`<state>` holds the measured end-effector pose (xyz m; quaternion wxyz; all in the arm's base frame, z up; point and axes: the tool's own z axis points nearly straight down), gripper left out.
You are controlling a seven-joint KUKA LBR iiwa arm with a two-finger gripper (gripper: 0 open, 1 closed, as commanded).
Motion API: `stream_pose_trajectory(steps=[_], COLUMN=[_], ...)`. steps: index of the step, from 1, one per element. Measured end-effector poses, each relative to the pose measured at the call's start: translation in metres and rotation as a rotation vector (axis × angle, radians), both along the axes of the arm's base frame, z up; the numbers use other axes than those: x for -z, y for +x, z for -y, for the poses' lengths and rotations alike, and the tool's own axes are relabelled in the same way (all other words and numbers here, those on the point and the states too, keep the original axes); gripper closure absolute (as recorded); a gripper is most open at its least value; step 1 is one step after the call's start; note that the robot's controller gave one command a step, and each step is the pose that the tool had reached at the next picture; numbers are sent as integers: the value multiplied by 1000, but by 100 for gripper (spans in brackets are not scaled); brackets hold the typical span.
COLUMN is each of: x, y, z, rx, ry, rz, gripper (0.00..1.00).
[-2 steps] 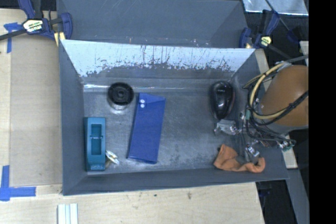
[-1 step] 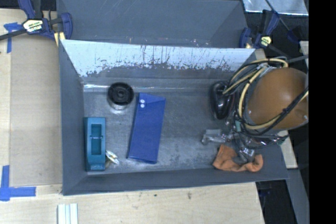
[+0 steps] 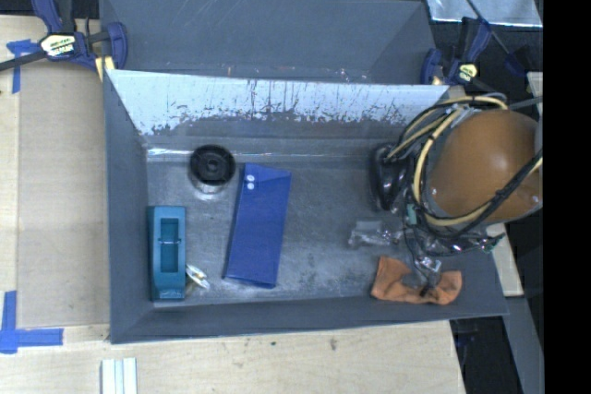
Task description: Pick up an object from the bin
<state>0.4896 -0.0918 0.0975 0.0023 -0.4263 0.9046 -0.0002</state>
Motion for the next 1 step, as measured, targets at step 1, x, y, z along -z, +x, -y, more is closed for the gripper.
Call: stream_pose_trajectory(steps=[1], x=[27], y=[-6], z=[16], rx=[-219], ry=[-2], rz=[-2], gripper=[100])
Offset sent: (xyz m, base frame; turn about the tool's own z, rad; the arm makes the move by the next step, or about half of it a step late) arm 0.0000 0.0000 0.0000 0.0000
